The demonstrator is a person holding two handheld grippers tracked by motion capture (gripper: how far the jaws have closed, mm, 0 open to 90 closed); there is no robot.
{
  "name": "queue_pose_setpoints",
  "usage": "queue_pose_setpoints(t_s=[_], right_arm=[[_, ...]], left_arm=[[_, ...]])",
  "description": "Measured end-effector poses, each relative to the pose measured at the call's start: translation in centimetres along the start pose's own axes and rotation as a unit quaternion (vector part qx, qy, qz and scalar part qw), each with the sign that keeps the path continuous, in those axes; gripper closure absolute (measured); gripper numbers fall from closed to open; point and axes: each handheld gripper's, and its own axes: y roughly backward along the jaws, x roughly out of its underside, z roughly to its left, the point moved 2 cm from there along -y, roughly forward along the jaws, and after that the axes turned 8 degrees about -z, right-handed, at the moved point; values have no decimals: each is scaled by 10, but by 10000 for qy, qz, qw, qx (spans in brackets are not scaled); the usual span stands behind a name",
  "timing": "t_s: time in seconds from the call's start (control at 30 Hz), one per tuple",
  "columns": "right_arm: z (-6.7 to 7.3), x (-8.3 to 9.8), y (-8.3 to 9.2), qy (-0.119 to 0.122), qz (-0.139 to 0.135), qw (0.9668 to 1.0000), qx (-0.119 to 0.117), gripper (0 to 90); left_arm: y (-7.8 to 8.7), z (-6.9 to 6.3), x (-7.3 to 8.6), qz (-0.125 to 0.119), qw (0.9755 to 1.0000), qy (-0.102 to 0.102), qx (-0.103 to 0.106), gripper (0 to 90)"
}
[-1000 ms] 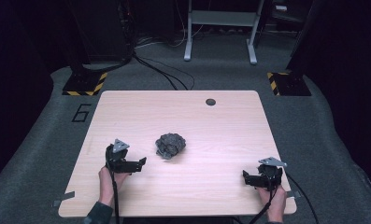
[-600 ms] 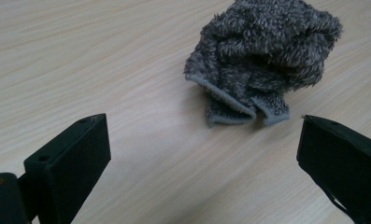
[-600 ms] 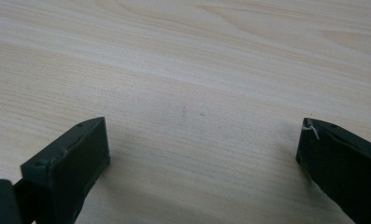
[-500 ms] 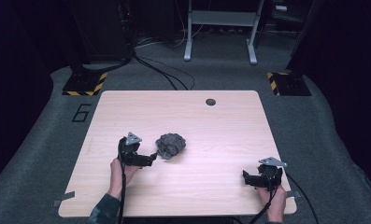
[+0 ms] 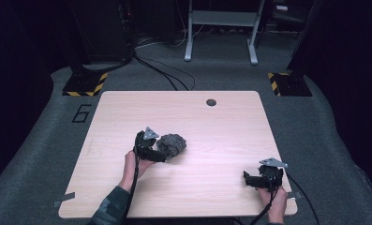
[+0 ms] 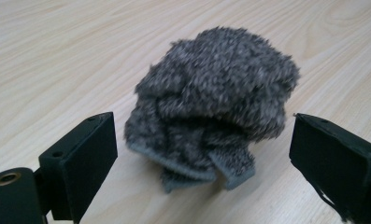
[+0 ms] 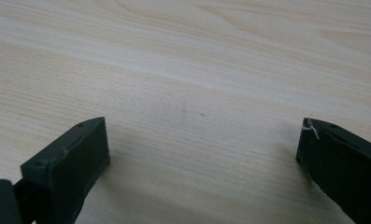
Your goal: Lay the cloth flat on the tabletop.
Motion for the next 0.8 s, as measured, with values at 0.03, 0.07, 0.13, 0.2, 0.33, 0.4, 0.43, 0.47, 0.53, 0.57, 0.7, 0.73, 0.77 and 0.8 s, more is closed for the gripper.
queue_pose_setpoints(t_s=[0.03, 0.07, 0.13, 0.2, 0.33, 0.4, 0.43, 0.47, 0.53, 0.57, 0.7, 0.73, 0.77, 0.8], right_arm=[[0, 0, 0, 0, 0, 10000, 0, 20], [0, 0, 0, -8, 6, 10000, 1, 20], [0, 0, 0, -6, 3, 10000, 1, 21], [0, 0, 0, -8, 4, 10000, 2, 21], [0, 0, 0, -4, 2, 10000, 1, 21], [0, 0, 0, -8, 3, 10000, 2, 21], [0, 0, 0, -9, 2, 10000, 3, 21], [0, 0, 0, -7, 1, 10000, 3, 21], [0, 0, 0, -8, 2, 10000, 2, 21], [0, 0, 0, -19, 5, 10000, 6, 21], [0, 0, 0, -19, 4, 10000, 5, 21], [1, 0, 0, -31, 8, 10000, 8, 21], [0, 0, 0, -16, 6, 10000, 6, 21], [0, 0, 0, -8, 1, 10000, 3, 21]], left_arm=[[-2, -1, -2, 4, 10000, -72, 0, 80], [-3, -3, -4, 28, 9999, -131, -9, 83], [-6, -7, -7, 39, 9998, -193, 20, 91], [-12, -12, -10, 84, 9995, -305, 18, 128], [-19, -14, -10, 161, 9992, -374, 15, 169], [-21, -16, -9, 186, 9988, -443, 50, 274], [-22, -17, -8, 178, 9990, -416, 58, 304], [-24, -18, -7, 227, 9987, -444, 120, 333], [-25, -18, -5, 246, 9986, -470, 76, 425], [-26, -18, -4, 307, 9983, -480, 97, 456], [-27, -19, 0, 257, 9985, -467, 135, 657], [-27, -18, -1, 210, 9987, -448, 137, 657], [-26, -18, -1, 194, 9987, -434, 161, 693], [-25, -17, -2, 136, 9988, -454, 140, 715]])
